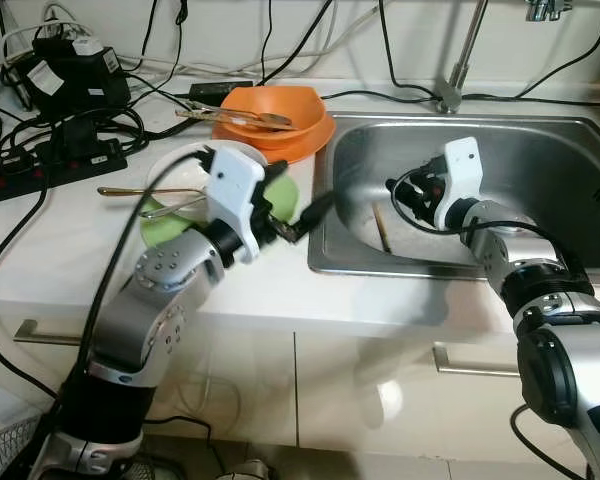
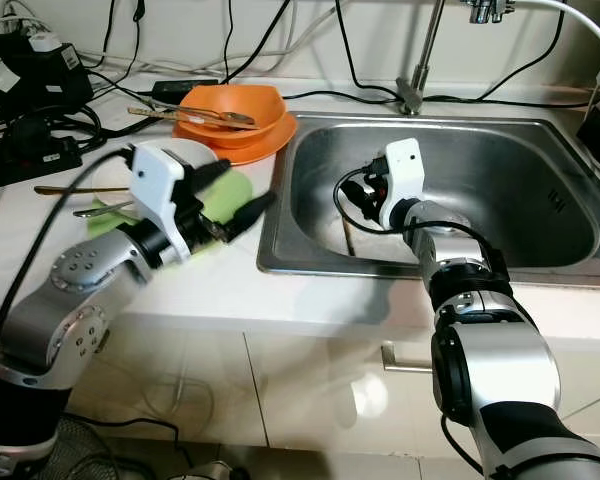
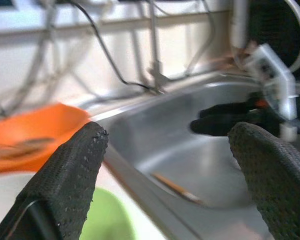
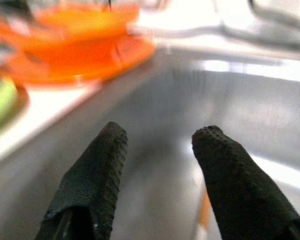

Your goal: Kitchen organization

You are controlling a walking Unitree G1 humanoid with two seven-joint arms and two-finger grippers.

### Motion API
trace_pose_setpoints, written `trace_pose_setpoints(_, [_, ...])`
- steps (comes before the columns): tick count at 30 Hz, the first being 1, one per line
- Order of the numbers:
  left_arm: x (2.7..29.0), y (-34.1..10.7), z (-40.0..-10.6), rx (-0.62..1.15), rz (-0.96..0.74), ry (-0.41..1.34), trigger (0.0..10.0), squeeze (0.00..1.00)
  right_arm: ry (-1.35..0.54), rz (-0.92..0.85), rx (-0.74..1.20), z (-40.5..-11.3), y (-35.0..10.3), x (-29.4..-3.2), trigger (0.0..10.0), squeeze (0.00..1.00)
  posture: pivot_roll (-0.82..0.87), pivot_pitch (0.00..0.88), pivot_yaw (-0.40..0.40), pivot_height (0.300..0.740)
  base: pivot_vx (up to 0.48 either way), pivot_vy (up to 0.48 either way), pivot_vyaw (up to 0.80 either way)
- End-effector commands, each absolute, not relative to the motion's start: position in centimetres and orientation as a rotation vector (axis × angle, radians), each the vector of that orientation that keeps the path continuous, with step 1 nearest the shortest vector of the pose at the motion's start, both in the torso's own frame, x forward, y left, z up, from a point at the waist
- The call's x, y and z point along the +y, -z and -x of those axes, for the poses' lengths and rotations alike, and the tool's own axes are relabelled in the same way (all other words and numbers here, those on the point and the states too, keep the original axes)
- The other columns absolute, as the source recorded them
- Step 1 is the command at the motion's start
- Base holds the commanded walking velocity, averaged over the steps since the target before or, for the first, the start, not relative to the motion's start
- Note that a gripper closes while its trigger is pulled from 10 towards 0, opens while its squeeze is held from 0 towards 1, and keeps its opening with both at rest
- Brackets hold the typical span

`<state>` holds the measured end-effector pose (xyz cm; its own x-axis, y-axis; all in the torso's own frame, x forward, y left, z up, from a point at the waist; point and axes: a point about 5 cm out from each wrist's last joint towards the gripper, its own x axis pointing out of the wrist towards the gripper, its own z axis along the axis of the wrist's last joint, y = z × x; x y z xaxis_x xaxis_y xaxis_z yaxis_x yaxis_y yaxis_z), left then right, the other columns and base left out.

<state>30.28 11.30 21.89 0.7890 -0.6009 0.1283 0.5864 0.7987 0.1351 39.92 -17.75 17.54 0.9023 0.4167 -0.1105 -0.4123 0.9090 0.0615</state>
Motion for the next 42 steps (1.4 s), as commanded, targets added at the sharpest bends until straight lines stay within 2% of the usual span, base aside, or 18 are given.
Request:
trace_pose_setpoints(1, [11.7, -22.6, -30.5, -0.205, -0.118, 0.588, 10.0, 0.06, -0.439, -0.081, 0.065, -40.0, -18.5, -17.3, 10.0, 1.0, 0.11, 0.033, 0.029, 0.74, 0.0, 0.0, 0.0])
trace_pose_setpoints(2, [11.9, -22.8, -30.6, -0.22, -0.119, 0.568, 10.0, 1.0, -0.439, -0.087, 0.049, -39.9, -18.7, -17.1, 10.0, 1.0, 0.11, 0.033, 0.03, 0.74, 0.0, 0.0, 0.0])
trace_pose_setpoints(8, [12.9, -23.6, -31.1, -0.287, -0.114, 0.477, 10.0, 1.0, -0.45, -0.149, -0.005, -38.7, -19.6, -15.9, 10.0, 1.0, 0.1, 0.028, 0.035, 0.74, 0.0, 0.0, 0.0])
trace_pose_setpoints(9, [13.1, -23.9, -31.2, -0.307, -0.115, 0.449, 10.0, 1.0, -0.438, -0.159, -0.025, -38.4, -19.9, -15.9, 10.0, 0.8, 0.1, 0.024, 0.04, 0.74, 0.0, 0.0, 0.0])
trace_pose_setpoints(10, [13.3, -24.3, -31.3, -0.334, -0.123, 0.417, 10.0, 1.0, -0.427, -0.152, -0.037, -38.1, -20.1, -15.9, 10.0, 0.06, 0.1, 0.022, 0.047, 0.74, 0.0, 0.0, 0.0])
trace_pose_setpoints(11, [13.3, -24.3, -31.3, -0.334, -0.123, 0.417, 10.0, 1.0, -0.427, -0.152, -0.037, -38.1, -20.1, -15.9, 10.0, 0.06, 0.1, 0.022, 0.047, 0.74, 0.0, 0.0, 0.0])
trace_pose_setpoints(12, [13.6, -24.9, -31.4, -0.375, -0.132, 0.367, 10.0, 1.0, -0.406, -0.151, -0.055, -37.8, -20.4, -16.1, 10.0, 0.0, 0.1, 0.02, 0.051, 0.74, 0.0, 0.0, 0.0])
trace_pose_setpoints(17, [15.0, -26.4, -31.6, -0.457, -0.149, 0.194, 10.0, 1.0, -0.334, -0.1, -0.1, -36.8, -21.4, -16.9, 10.0, 0.0, 0.09, 0.021, 0.058, 0.74, 0.0, 0.0, 0.0])
trace_pose_setpoints(20, [17.4, -26.5, -32.0, -0.455, -0.146, 0.011, 10.0, 1.0, -0.324, -0.087, -0.13, -35.3, -22.6, -16.9, 10.0, 0.0, 0.08, 0.024, 0.055, 0.74, 0.0, 0.0, 0.0])
trace_pose_setpoints(24, [18.5, -26.4, -32.2, -0.443, -0.143, -0.065, 10.0, 1.0, -0.313, -0.074, -0.165, -34.9, -23.2, -16.8, 10.0, 0.0, 0.08, 0.026, 0.056, 0.74, 0.0, 0.0, 0.0])
trace_pose_setpoints(25, [19.0, -26.4, -32.3, -0.436, -0.134, -0.093, 10.0, 0.73, -0.288, -0.045, -0.17, -34.7, -23.3, -16.8, 10.0, 0.0, 0.08, 0.03, 0.057, 0.74, 0.0, 0.0, 0.0])
trace_pose_setpoints(27, [19.0, -26.4, -32.3, -0.436, -0.134, -0.093, 10.0, 0.73, -0.288, -0.045, -0.17, -34.7, -23.3, -16.8, 10.0, 0.0, 0.08, 0.03, 0.057, 0.74, 0.0, 0.0, 0.0])
trace_pose_setpoints(28, [19.6, -26.1, -32.5, -0.418, -0.121, -0.13, 10.0, 0.32, -0.315, -0.027, -0.162, -34.4, -23.3, -16.4, 10.0, 0.0, 0.08, 0.033, 0.059, 0.74, 0.0, 0.0, 0.0])
trace_pose_setpoints(29, [20.4, -25.7, -32.6, -0.389, -0.092, -0.173, 10.0, 0.0, -0.36, -0.085, -0.152, -33.9, -23.2, -15.9, 10.0, 0.0, 0.08, 0.034, 0.063, 0.74, 0.0, 0.0, 0.0])
trace_pose_setpoints(31, [21.5, -24.8, -32.7, -0.327, -0.023, -0.235, 10.0, 0.0, -0.402, -0.153, -0.141, -33.3, -22.9, -15.5, 10.0, 0.0, 0.09, 0.032, 0.067, 0.74, 0.0, 0.0, 0.0])
trace_pose_setpoints(42, [22.8, -22.8, -32.1, -0.221, 0.097, -0.357, 10.0, 0.0, -0.38, -0.163, -0.108, -32.5, -22.7, -15.6, 10.0, 0.0, 0.09, 0.04, 0.072, 0.74, 0.0, 0.0, 0.0])
